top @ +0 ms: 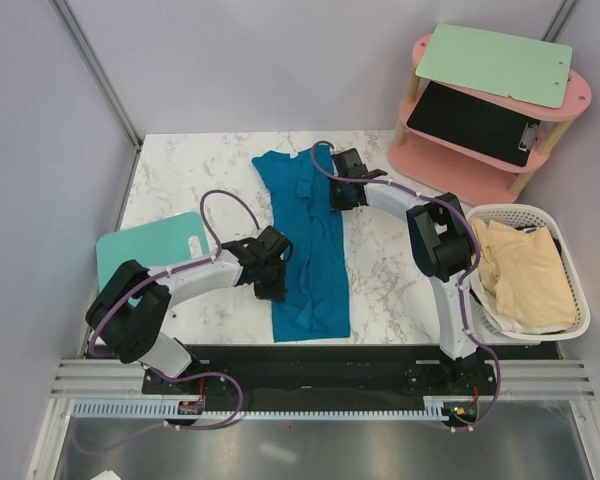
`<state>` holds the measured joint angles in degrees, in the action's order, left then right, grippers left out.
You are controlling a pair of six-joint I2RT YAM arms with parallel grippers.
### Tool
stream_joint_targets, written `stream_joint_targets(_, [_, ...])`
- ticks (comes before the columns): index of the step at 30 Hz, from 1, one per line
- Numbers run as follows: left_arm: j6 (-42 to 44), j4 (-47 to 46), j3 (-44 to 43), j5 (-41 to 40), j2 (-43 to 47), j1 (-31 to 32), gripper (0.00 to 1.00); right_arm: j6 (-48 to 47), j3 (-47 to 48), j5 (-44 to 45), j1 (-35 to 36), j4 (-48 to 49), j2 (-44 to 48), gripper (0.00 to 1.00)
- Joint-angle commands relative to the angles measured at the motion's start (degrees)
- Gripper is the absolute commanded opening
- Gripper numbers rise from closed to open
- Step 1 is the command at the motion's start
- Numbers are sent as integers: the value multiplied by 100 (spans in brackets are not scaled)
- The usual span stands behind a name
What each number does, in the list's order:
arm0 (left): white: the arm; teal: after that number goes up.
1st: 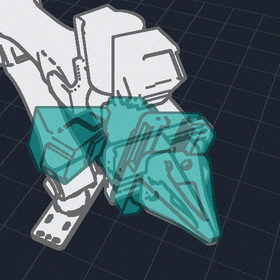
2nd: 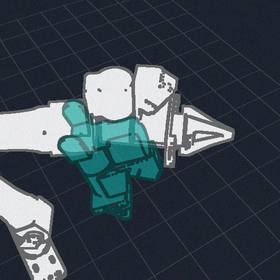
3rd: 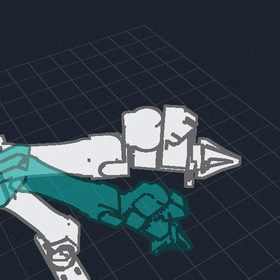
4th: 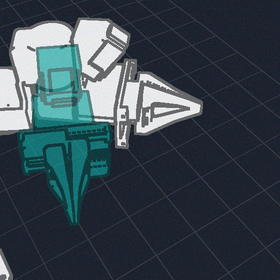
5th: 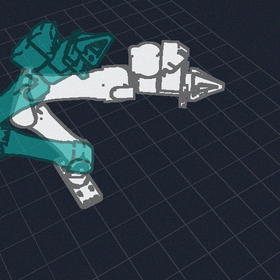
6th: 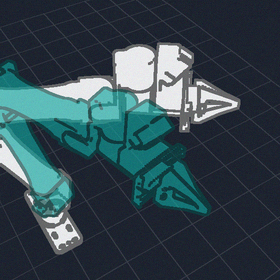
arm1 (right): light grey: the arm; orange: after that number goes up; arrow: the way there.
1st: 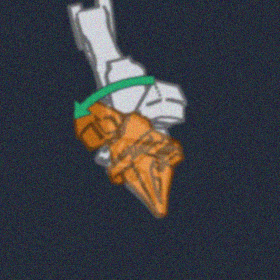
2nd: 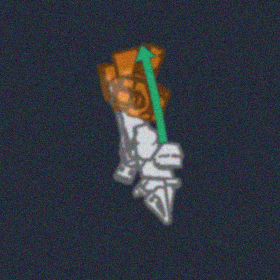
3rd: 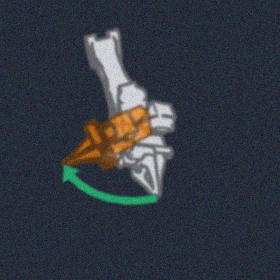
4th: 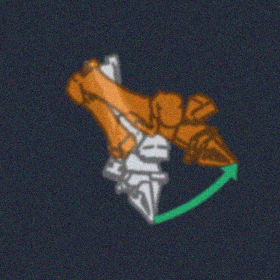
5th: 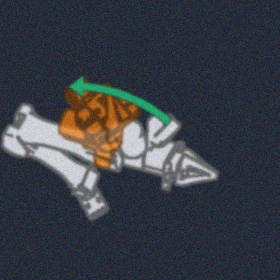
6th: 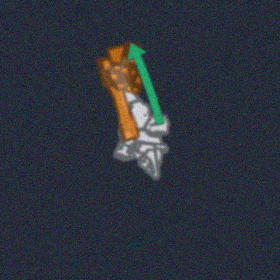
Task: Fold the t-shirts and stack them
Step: Rotate the tshirt 90 degrees
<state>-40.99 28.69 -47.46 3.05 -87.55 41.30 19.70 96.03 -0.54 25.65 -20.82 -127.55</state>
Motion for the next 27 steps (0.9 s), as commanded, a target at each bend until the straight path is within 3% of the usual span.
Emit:
stream_joint_targets(1, [294, 93, -299, 29, 457, 115, 2, 33, -119, -219, -42, -1, 388, 0])
stream_joint_targets(17, [39, -223, -369, 337, 63, 739, 2, 69, -164, -368, -69, 104, 758, 0])
stream_joint_targets(27, [-172, -487, -781, 389, -253, 1529, 2, 69, -111, -482, -78, 104, 591, 0])
